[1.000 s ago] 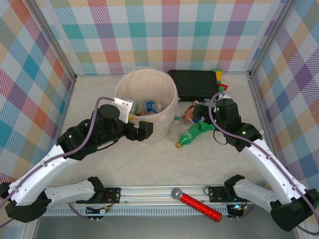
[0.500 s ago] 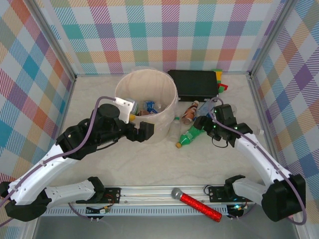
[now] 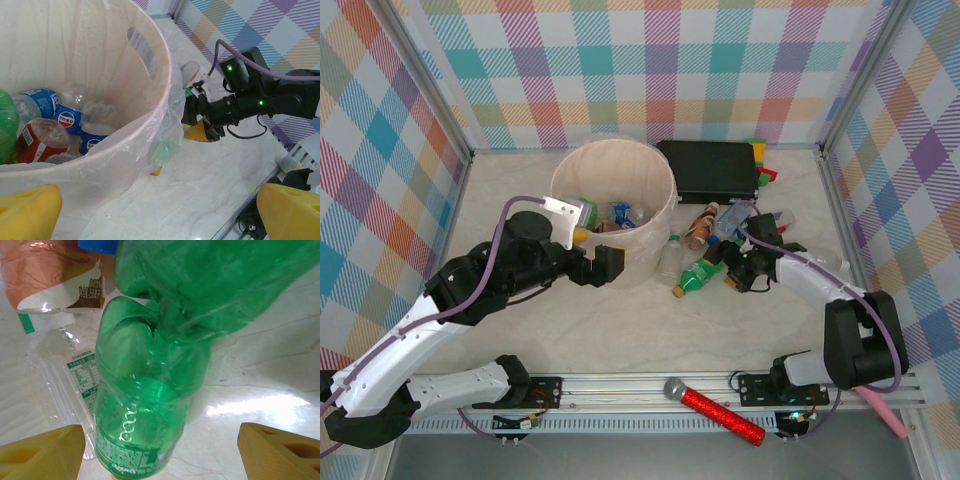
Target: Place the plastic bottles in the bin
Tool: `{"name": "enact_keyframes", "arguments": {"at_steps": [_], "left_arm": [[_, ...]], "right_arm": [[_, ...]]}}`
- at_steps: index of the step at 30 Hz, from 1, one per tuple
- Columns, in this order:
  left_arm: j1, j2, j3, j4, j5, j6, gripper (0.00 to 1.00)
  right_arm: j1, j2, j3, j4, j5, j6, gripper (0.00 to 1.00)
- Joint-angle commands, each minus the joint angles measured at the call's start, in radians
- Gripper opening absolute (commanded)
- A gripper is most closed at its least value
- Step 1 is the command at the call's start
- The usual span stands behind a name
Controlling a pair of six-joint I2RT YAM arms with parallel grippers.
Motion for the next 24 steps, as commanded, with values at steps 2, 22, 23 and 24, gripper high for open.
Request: {"name": "enact_keyframes", "arguments": {"at_steps": [2,22,23,24], "left_arm": [[-0.011,-0.011,-0.013,-0.012,-0.011,0.005,1.00],[-0.011,0.007,-0.005,-0.008,-0.005,0.007,1.00],[-0.011,0.008,-0.004,-0.005,-0.005,0.006,1.00],[-0.011,0.009,-0.006,-0.003,-0.005,0.006,1.00]], "right_arm": [[-0.012,0.066,-0.004,0.084,-0.068,0.037,0.80],[-0.020,0.056,0.004,0.060,0.001,0.000,0.58],[-0.020,0.023,0.005,0.041,0.022,-0.013,0.58],[-0.020,-0.004,0.007,0.020,0.041,-0.022,0.58]]}}
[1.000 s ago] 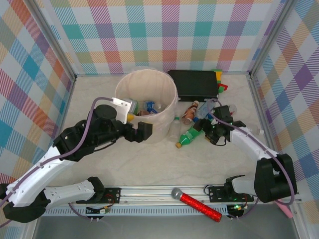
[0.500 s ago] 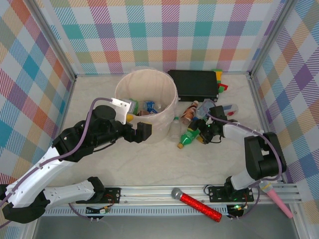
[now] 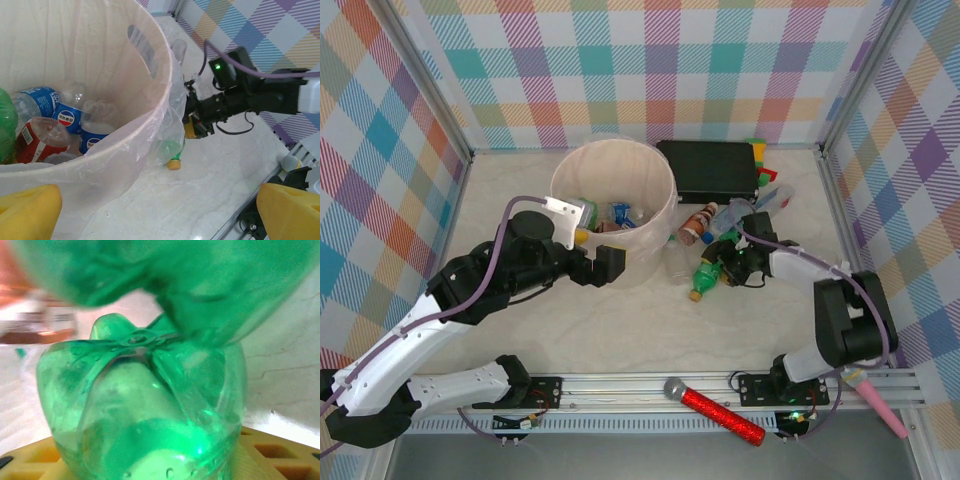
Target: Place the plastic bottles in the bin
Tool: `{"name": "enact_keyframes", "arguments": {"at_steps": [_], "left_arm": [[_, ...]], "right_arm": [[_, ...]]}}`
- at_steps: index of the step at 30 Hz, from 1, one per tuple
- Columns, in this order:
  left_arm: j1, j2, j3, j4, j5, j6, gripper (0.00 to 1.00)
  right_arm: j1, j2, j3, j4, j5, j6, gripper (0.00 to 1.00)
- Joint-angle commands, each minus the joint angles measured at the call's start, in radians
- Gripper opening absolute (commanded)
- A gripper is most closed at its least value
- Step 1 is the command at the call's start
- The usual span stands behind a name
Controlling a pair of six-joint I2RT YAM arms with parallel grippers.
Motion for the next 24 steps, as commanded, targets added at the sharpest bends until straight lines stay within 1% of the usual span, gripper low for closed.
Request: {"name": "enact_keyframes", "arguments": {"at_steps": [1,9,13,19,24], "left_arm": [[-0.011,0.002,-0.004,-0.003,-0.007,0.006,1.00],[-0.011,0.000,-0.008,0.010,-0.023,-0.003,1.00],[-0.011,-0.014,-0.015,0.028,-0.063,-0.012,1.00],[-0.011,-0.060,-0.033,0.051,-0.156,-0.024,1.00],[-0.011,-0.121,-0.055,0.069,-0.236,-0.037,0.99]], "right_arm": [[-0.007,-0.110,0.001,-0.089,0.089,-0.056,0.57],[-0.007,-0.387,0.046,-0.217,0.245,-0.134,0.57],[-0.005,-0.498,0.105,-0.248,0.299,-0.195,0.57],[-0.001,-0.565,0.219,-0.260,0.319,-0.286,0.56],[0.026,-0.578,0.296,-0.231,0.322,-0.352,0.56]]}}
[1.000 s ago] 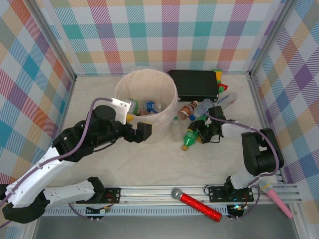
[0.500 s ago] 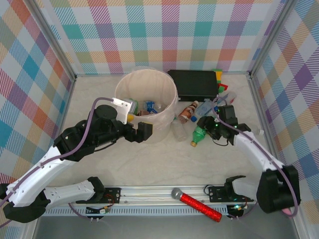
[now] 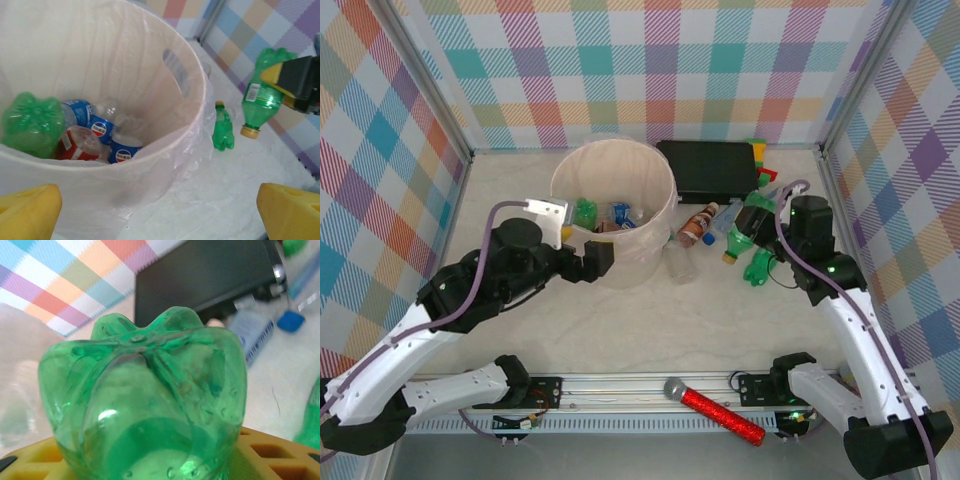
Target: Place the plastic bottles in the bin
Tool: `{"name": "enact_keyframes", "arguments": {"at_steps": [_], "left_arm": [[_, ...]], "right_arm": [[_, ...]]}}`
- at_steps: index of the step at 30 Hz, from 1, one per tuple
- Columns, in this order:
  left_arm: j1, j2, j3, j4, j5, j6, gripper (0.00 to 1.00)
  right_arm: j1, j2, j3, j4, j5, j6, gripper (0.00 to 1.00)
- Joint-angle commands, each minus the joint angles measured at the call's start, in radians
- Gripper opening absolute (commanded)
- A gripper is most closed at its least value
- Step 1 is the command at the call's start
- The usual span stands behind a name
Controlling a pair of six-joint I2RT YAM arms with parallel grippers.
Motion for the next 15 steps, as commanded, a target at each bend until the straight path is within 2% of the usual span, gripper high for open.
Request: {"name": "enact_keyframes", "arguments": {"at_steps": [1,5,11,15], "left_arm": [[-0.010,-0.052,-0.014,0.040,-0.097,-0.015,1.00],[-0.010,-0.085,-0.025,0.041,-0.155,-0.022,1.00],[-0.010,-0.141,-0.047,0.046,-0.281,-0.034,1.00],[-0.010,-0.185,-0.053,0.029,-0.343,-0.044,1.00]], "right_arm": [[0.028,-0.018,0.070,0.030,0.016,-0.094,0.55],[0.110,0.013,0.153,0.065,0.054,-0.163,0.55],[0.315,0.122,0.316,0.139,0.174,-0.309,0.55],[0.410,0.218,0.435,0.193,0.199,-0.367,0.55]]}}
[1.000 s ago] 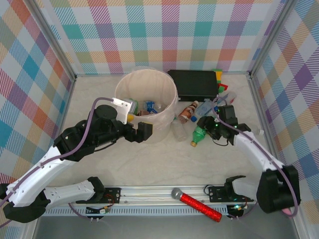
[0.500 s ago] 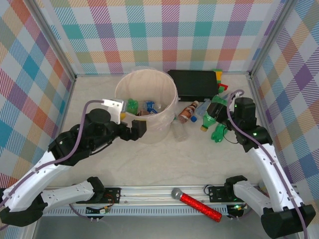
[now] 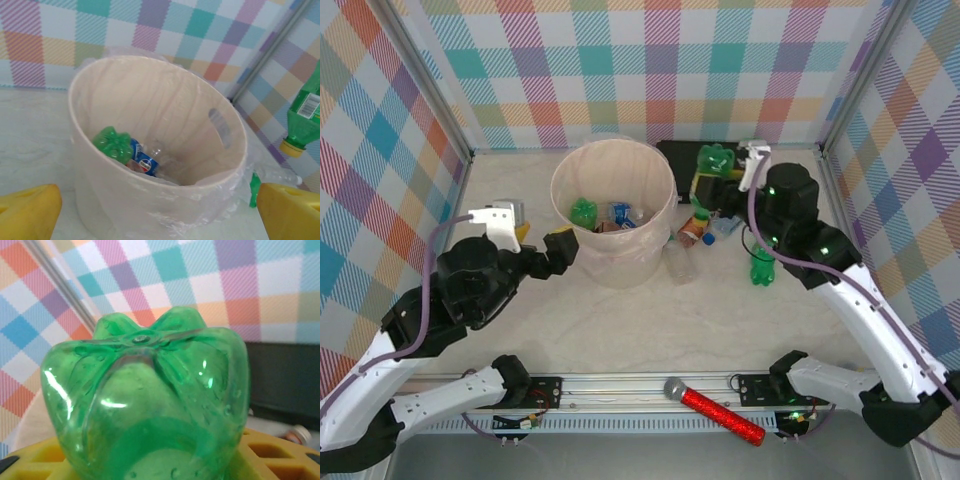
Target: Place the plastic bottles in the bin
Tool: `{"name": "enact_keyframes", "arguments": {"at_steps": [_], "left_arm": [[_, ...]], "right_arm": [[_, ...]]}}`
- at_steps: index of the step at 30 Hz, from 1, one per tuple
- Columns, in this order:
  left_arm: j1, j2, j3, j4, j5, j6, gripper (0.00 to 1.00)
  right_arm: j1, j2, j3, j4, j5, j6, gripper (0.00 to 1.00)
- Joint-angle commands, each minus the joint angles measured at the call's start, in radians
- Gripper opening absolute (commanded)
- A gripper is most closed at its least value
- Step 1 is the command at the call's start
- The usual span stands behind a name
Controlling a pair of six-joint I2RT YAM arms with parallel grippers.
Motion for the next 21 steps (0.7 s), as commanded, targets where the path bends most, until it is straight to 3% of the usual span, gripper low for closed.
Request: {"name": "enact_keyframes", "arguments": {"at_steps": [1,6,19,21], "left_arm": [[-0.010,-0.040,-0.012,-0.002,-0.093,-0.014,1.00],[-0.010,-0.074,-0.014,-0.033,-0.101,-0.019,1.00],[-0.010,-0.132,-0.002,-0.125,-0.102,-0.025,1.00],[-0.010,-0.138,-0.002,-0.131,-0.100,-0.027,1.00]], "right_arm": [[0.062,0.062,0.099,0.107,0.051,-0.102,0.55],[0.156,0.228,0.257,0.179,0.082,-0.180,0.56],[0.211,0.576,0.462,0.303,0.071,-0.206,0.58],[0.215,0.604,0.480,0.289,0.071,-0.205,0.62]]}}
